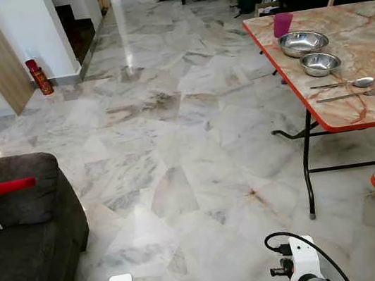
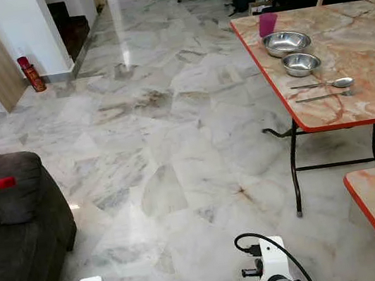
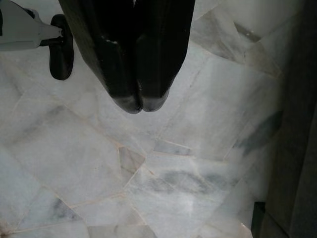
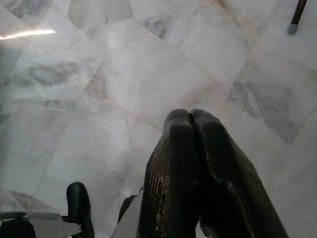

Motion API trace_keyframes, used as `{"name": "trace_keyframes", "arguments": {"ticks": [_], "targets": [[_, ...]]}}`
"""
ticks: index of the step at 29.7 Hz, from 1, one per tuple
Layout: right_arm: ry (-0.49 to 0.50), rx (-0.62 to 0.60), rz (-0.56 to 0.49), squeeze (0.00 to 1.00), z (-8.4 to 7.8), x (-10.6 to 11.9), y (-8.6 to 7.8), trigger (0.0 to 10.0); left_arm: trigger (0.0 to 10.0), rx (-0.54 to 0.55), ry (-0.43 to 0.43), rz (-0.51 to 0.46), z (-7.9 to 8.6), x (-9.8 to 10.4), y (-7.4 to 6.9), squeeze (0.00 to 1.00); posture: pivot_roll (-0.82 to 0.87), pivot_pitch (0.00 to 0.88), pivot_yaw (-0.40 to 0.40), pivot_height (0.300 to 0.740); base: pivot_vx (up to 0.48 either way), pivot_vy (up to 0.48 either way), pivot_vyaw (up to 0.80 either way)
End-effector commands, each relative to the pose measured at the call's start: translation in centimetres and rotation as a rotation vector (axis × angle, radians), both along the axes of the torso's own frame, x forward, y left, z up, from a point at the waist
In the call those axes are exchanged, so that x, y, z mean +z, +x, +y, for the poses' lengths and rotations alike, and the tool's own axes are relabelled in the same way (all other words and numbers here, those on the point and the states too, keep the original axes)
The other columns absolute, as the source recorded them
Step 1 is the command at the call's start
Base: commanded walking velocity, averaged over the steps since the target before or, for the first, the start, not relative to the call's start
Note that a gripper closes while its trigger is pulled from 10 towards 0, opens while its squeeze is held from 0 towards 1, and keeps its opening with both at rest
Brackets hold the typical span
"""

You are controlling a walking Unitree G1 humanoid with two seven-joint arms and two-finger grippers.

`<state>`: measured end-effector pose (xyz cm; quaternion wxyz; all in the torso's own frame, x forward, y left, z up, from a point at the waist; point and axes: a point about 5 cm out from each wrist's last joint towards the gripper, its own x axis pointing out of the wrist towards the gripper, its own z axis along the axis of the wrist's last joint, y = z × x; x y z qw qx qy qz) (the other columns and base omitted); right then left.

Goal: Setting the table

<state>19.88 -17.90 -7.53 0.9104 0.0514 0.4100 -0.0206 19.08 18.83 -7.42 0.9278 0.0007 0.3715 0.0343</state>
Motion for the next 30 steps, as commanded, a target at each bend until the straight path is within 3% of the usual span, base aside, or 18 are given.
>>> {"name": "trace_keyframes", "arguments": {"ticks": [1, 6, 30], "targets": [[-0.002, 0.003, -0.002, 0.0, 0.0, 0.1, 0.2, 10.0, 10.0, -0.002, 0.002, 0.015, 0.0, -0.2, -0.4, 0.0, 0.02, 0.011, -0.015, 0.74, 0.0, 0.0, 0.0], [0.0, 0.088, -0.017, 0.0, 1.0, 0.3, 0.7, 10.0, 10.0, 0.055, -0.002, 0.023, 0.7, -0.5, -1.1, 0.0, 0.07, 0.02, -0.046, 0.74, 0.0, 0.0, 0.0], [0.009, 0.086, -0.012, 0.0, 1.0, 0.3, 0.6, 10.0, 10.0, 0.056, -0.007, 0.025, 0.7, -0.5, -1.2, 0.0, 0.07, 0.021, -0.045, 0.74, 0.0, 0.0, 0.0]]}}
